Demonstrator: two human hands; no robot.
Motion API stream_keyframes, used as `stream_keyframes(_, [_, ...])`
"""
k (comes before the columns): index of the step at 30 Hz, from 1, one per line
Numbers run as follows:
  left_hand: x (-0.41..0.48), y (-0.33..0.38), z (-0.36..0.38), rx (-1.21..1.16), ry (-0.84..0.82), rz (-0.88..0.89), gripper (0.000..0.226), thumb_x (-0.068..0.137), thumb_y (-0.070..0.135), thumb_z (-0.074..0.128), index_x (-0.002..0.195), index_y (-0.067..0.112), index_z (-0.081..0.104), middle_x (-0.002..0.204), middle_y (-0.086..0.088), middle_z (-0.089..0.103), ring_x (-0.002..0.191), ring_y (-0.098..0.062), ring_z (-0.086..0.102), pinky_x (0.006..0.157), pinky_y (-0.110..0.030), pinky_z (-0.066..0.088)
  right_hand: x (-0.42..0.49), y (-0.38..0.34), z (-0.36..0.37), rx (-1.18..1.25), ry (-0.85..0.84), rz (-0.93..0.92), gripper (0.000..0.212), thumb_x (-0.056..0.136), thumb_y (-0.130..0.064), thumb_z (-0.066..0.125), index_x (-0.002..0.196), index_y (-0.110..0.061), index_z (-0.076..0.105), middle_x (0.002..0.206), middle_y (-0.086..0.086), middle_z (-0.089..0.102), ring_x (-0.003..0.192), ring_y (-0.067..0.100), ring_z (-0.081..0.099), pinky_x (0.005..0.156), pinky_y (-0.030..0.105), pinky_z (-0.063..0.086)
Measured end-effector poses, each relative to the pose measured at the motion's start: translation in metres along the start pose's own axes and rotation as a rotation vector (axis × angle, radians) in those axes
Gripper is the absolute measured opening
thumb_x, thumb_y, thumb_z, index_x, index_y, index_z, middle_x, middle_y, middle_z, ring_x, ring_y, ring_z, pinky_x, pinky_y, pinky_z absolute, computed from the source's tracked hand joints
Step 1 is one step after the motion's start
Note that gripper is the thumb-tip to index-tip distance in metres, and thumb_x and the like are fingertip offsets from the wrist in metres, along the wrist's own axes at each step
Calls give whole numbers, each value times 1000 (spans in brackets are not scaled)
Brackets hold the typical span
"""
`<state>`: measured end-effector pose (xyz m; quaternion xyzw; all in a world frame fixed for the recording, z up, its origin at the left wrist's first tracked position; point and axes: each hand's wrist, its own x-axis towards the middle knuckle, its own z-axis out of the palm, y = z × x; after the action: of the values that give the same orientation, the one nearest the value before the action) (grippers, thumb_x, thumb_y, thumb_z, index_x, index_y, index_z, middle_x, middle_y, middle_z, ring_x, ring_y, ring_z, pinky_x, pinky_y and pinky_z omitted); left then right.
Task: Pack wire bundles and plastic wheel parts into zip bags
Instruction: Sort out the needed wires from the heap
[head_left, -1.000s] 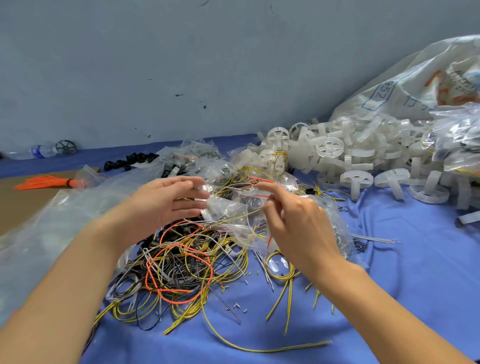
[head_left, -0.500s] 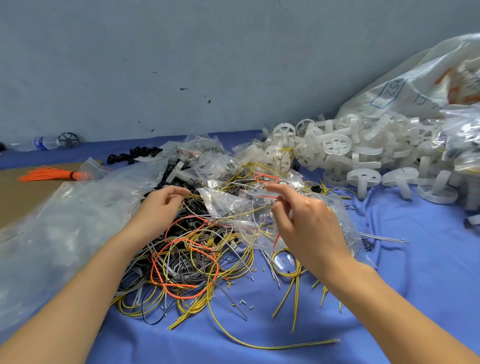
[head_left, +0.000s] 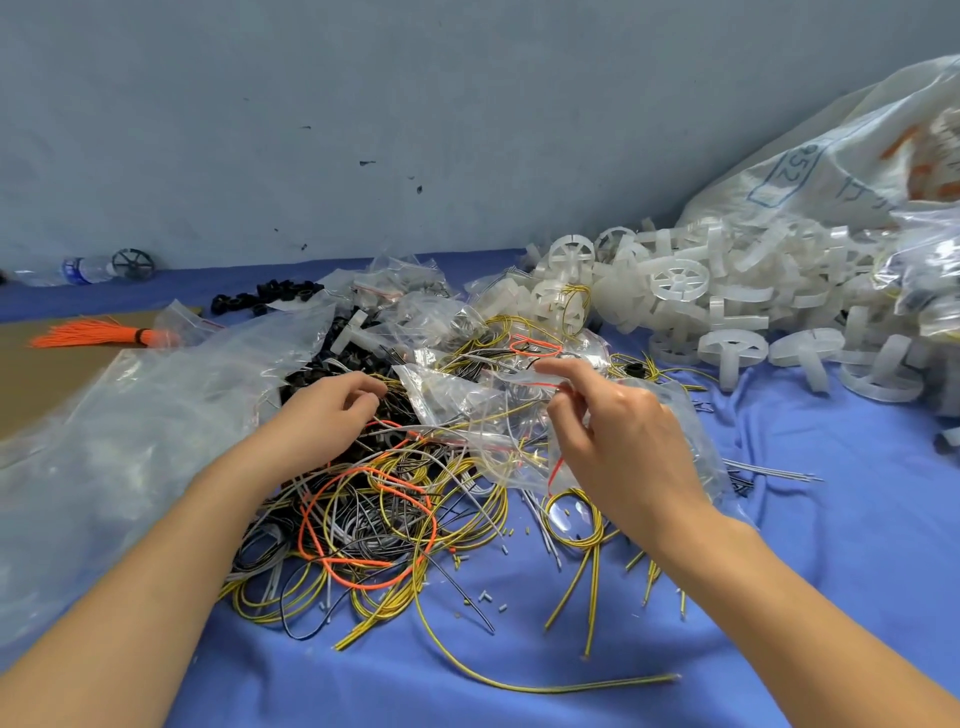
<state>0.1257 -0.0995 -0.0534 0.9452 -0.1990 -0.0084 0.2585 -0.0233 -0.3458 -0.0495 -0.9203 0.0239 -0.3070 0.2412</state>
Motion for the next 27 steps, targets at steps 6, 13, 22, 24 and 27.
stream_keyframes(6, [-32, 36, -2, 63, -11, 168, 15, 97, 39, 49, 95, 37, 65, 77, 13, 66, 67, -1, 61, 55, -29, 44, 1, 2, 0, 4, 35, -1, 30, 96, -25, 46, 121, -33, 61, 65, -8, 57, 68, 25, 60, 58, 35, 40])
stream_keyframes(13, [-54, 67, 52, 254, -37, 377, 23, 101, 33, 40, 116, 32, 58, 100, 7, 65, 99, -16, 56, 81, -37, 48, 7, 11, -8, 31, 170, 47, 36, 90, -33, 40, 118, -34, 64, 71, 1, 68, 70, 31, 60, 59, 34, 34])
stream_keyframes(22, [-48, 67, 70, 642, 81, 298, 21, 101, 35, 40, 119, 27, 48, 108, 4, 62, 104, -23, 59, 58, -32, 36, 10, 18, -16, 16, 236, 104, 38, 89, -36, 40, 117, -35, 65, 56, -9, 50, 65, 27, 57, 59, 32, 32])
stream_keyframes(24, [-51, 68, 73, 705, 98, 272, 18, 98, 29, 49, 116, 25, 47, 111, 1, 54, 104, -23, 58, 57, -32, 34, 9, 18, -15, 10, 243, 101, 37, 89, -36, 40, 116, -36, 65, 54, -10, 49, 62, 25, 55, 58, 31, 32])
stream_keyframes(27, [-50, 68, 71, 628, 106, 260, 17, 96, 31, 55, 111, 26, 46, 110, 2, 49, 102, -22, 56, 59, -32, 36, 9, 16, -15, -1, 238, 96, 36, 89, -35, 40, 116, -35, 65, 54, -12, 47, 63, 26, 57, 58, 32, 32])
